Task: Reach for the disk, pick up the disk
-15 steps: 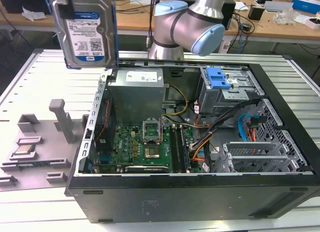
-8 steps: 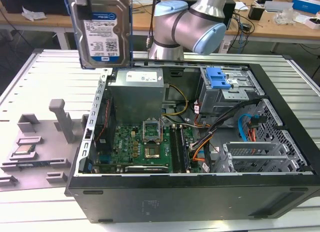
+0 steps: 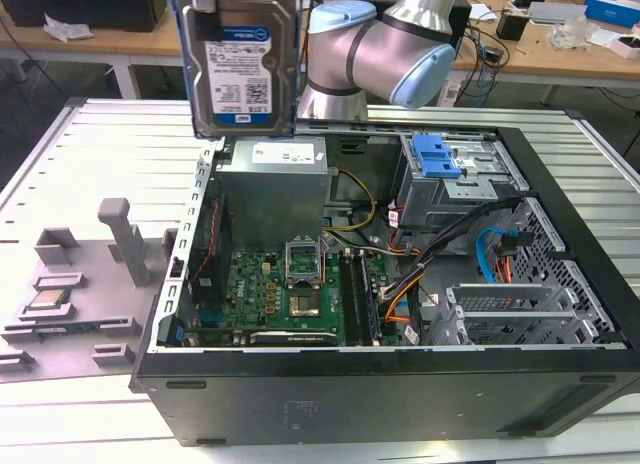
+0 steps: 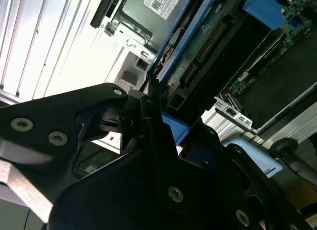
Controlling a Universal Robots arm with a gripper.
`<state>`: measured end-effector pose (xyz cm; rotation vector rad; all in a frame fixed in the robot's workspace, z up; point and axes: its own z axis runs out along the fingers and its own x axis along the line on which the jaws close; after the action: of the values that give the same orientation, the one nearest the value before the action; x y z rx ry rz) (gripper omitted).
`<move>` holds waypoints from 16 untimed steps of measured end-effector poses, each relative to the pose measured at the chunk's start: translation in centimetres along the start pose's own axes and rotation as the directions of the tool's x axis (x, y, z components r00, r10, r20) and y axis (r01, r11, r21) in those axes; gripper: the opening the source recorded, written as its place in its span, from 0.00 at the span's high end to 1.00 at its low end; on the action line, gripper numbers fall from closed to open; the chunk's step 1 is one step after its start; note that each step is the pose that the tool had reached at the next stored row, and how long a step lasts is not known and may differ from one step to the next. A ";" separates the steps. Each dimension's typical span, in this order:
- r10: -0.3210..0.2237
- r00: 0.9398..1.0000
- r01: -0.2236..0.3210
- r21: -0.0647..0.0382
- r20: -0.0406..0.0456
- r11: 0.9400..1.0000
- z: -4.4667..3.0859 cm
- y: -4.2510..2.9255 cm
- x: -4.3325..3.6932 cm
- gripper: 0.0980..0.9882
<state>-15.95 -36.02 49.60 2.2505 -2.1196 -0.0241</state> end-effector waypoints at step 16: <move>0.000 1.000 0.000 0.000 -0.003 1.000 -0.34 -7.46 0.45 0.70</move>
<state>-8.47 -36.02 49.60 2.2486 -2.1181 -0.0204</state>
